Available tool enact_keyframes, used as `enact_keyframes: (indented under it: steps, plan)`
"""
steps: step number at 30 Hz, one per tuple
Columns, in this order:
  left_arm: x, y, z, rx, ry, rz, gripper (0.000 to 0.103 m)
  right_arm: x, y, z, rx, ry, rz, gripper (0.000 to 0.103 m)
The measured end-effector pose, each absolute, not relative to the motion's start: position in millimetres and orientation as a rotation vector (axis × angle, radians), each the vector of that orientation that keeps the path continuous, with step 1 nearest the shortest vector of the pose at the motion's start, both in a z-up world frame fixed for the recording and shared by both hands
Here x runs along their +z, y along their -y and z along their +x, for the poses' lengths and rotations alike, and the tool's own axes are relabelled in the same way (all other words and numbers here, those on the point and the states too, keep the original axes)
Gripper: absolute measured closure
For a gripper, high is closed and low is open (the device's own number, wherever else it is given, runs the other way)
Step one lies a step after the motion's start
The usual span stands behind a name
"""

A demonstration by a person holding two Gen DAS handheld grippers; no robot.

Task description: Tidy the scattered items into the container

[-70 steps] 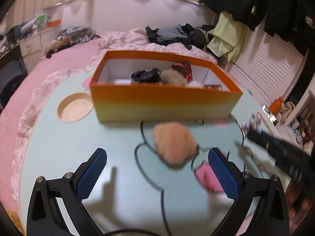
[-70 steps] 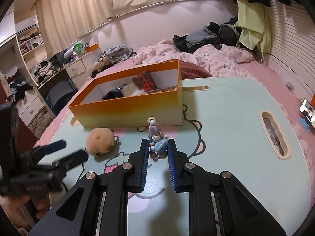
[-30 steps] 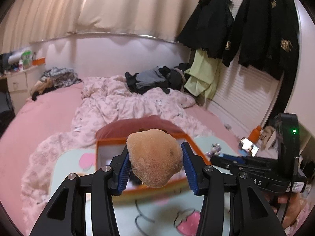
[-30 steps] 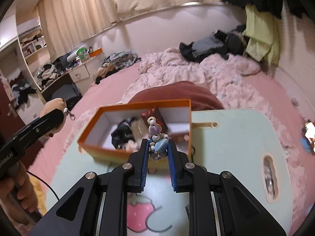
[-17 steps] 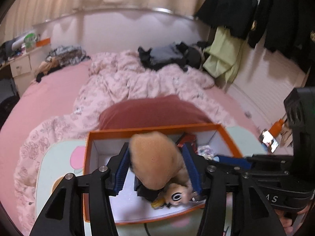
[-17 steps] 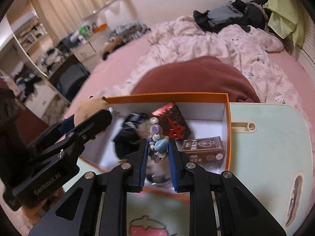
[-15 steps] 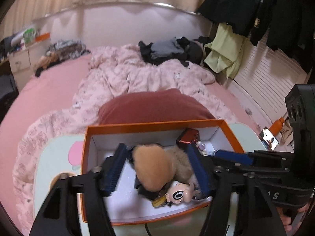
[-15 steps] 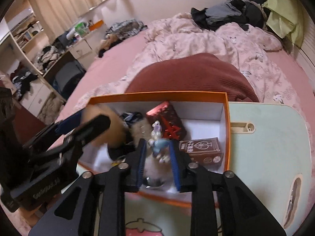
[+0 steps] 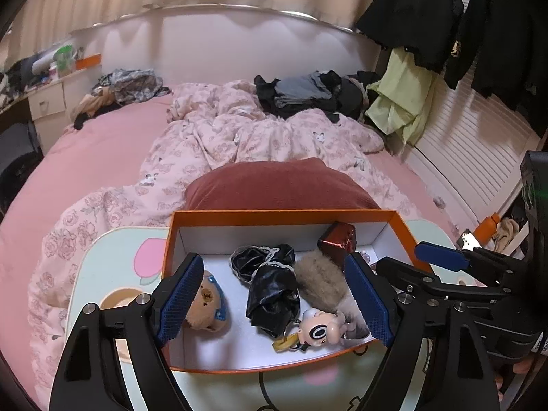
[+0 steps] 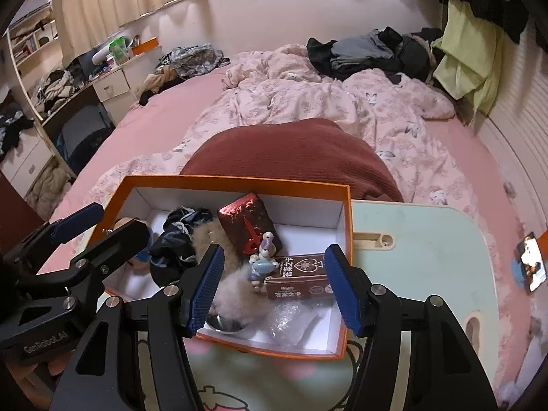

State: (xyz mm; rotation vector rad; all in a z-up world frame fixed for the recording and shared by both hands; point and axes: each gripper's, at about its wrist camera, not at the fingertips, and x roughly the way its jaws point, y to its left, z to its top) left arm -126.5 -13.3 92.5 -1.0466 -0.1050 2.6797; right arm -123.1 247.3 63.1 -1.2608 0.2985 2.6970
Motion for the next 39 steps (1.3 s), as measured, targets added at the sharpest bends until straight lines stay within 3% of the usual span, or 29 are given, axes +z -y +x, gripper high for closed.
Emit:
enact_keyframes:
  steps: [11, 13, 14, 16, 19, 24, 30, 32, 33, 36, 37, 39]
  plan:
    - [99, 21, -116, 2.678, 0.148, -1.049, 0.019, 69, -244, -113, 2.713, -0.305, -1.242, 0.041]
    - [97, 22, -103, 2.66, 0.142, -1.029, 0.015, 72, -240, -104, 2.72, -0.306, -1.225, 0.041]
    - [94, 22, -98, 2.655, 0.122, -1.038, 0.008, 73, -237, -97, 2.726, -0.302, -1.213, 0.041]
    - [83, 21, -85, 2.653, 0.073, -1.103, 0.007, 71, -230, -83, 2.733, -0.286, -1.195, 0.039]
    - [73, 15, -52, 2.706, -0.038, -1.045, 0.006, 53, -219, -58, 2.724, -0.281, -1.214, 0.036]
    - [54, 17, -8, 2.734, 0.028, -1.033, 0.006, 22, -207, -14, 2.669, -0.312, -1.242, 0.036]
    - [20, 7, 0, 2.693, -0.049, -1.182, 0.006, 0, -197, 10, 2.596, -0.214, -1.231, 0.036]
    - [13, 7, -5, 2.708, -0.094, -1.235, 0.005, -6, -201, 9, 2.566, -0.235, -1.225, 0.03]
    - [11, 7, -7, 2.723, -0.122, -1.255, 0.002, -8, -202, 9, 2.546, -0.237, -1.225, 0.02]
    - [10, 10, -7, 2.737, -0.112, -1.268, 0.001, -12, -206, 10, 2.519, -0.246, -1.211, 0.01]
    - [10, 9, -7, 2.738, -0.114, -1.269, 0.0, -13, -209, 10, 2.504, -0.255, -1.212, 0.002]
    - [9, 8, -7, 2.737, -0.119, -1.268, 0.0, -15, -214, 9, 2.492, -0.264, -1.213, 0.0]
